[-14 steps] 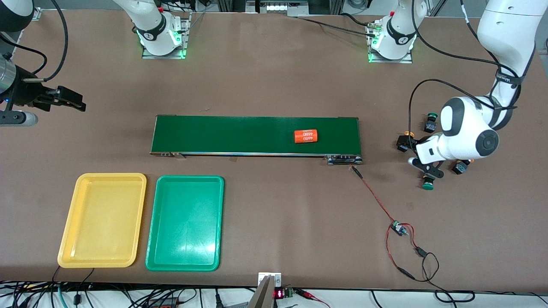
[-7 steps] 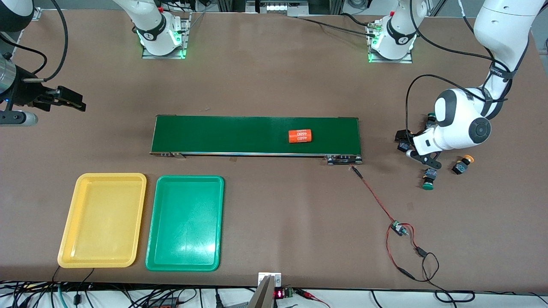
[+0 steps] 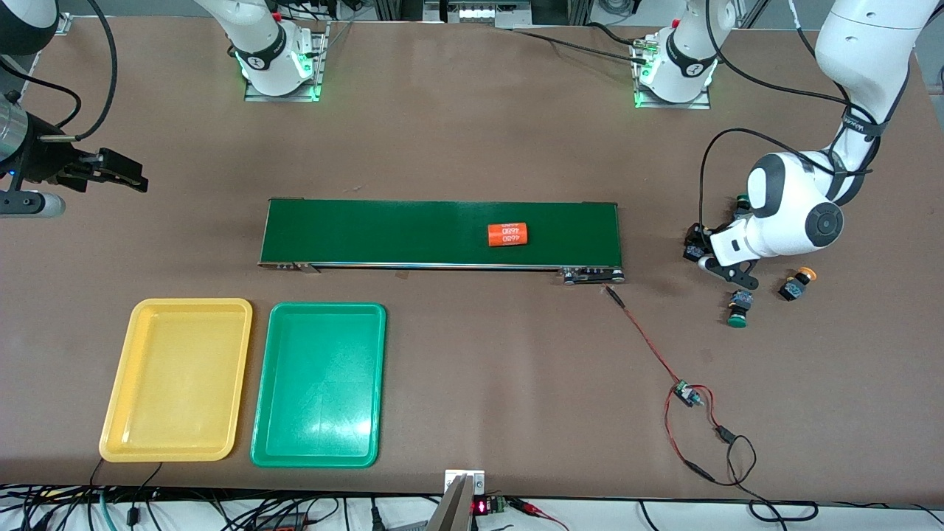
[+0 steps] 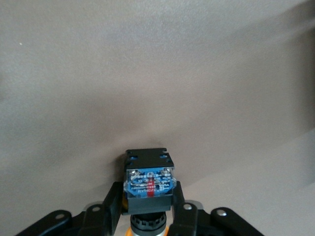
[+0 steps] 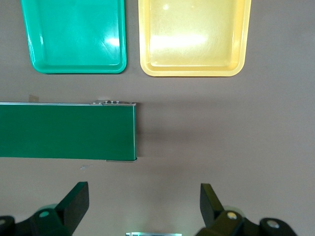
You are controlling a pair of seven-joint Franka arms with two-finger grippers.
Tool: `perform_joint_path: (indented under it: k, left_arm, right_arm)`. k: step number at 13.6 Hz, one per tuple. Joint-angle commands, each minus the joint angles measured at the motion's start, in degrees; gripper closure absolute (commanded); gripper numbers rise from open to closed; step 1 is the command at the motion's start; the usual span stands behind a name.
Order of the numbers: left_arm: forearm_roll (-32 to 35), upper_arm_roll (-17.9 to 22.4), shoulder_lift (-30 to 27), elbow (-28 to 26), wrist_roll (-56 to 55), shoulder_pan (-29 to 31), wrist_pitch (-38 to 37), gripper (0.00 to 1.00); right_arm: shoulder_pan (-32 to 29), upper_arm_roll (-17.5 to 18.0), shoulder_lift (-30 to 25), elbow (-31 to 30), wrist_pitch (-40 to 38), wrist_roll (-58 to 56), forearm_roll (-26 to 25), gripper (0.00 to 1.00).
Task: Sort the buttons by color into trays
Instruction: 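Carry the button onto the conveyor belt and release it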
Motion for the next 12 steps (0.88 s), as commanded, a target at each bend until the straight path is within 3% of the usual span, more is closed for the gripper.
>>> perform_joint_path:
  k: [1, 4, 7, 12]
  left_arm:
    - [-1.19, -0.39, -1.28, -0.51, 0.19, 0.0, 0.07, 0.81]
    - [-1.19, -1.96, -4.34, 1.06, -0.33, 0.0, -3.34, 0.86]
    - [-1.19, -5.22, -5.76, 7.03, -4.71, 0.0, -11.77, 0.88]
    - [-1.19, -14.35, -8.23, 11.35, -19.55, -0.18, -16.54, 0.89]
  right_arm:
    - [-0.16, 0.3, -0.37, -0.16, -0.04, 0.66, -0.24, 0.0]
    - [-0.16, 0.3, -0.37, -0.16, -0.04, 0.66, -0.24, 0.0]
    - [-0.16, 0.3, -0.37, -0.16, -0.04, 0.49, -0.24, 0.0]
    - [-0.16, 0.3, -0.28, -0.16, -0.22, 0.04, -0.24, 0.0]
